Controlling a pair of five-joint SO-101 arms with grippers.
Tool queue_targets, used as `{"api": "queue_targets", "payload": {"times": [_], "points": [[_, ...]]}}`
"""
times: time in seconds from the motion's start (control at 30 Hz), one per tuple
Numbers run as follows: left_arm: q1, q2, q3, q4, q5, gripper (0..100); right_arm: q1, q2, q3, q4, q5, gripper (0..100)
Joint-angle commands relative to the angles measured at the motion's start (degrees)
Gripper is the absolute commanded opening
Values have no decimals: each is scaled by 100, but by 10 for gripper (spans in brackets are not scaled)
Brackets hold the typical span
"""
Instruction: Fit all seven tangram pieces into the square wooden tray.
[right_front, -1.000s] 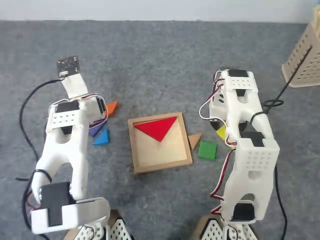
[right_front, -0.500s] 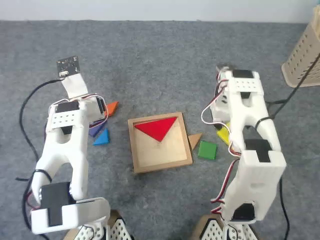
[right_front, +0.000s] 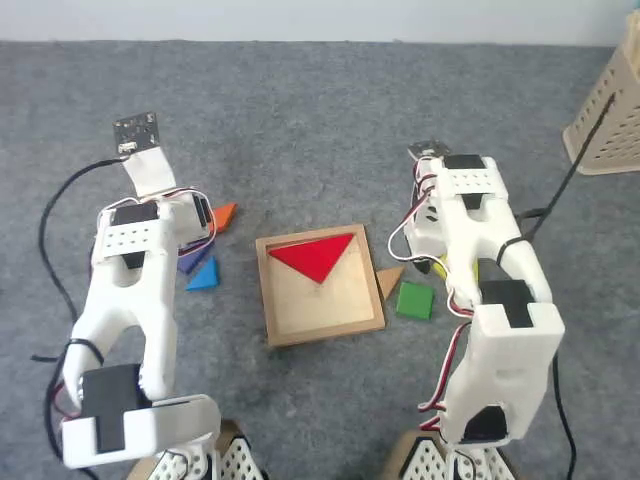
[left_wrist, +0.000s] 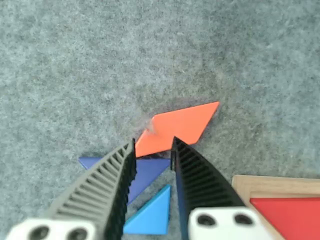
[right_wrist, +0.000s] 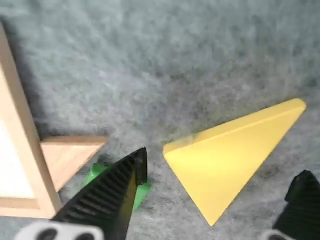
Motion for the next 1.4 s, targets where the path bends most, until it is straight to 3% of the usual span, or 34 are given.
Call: {"api": "queue_targets", "payload": {"times": [0.0,0.53,0.93,1.2,1.37], "points": [[9,-308,-189,-176,26,112,-40,-435,9,-215,-114,421],[9,-290,-163,-237,26,112,462,180,-9,-479,-141,360],[9,-290,-163,-237,26,112,488,171,-35,-514,-132,165],[9,-281,-171,-237,26,112,488,145,-440,-163,9,162],[26,-281,-171,-246,26,112,444,-945,-202,75,352,164]]}}
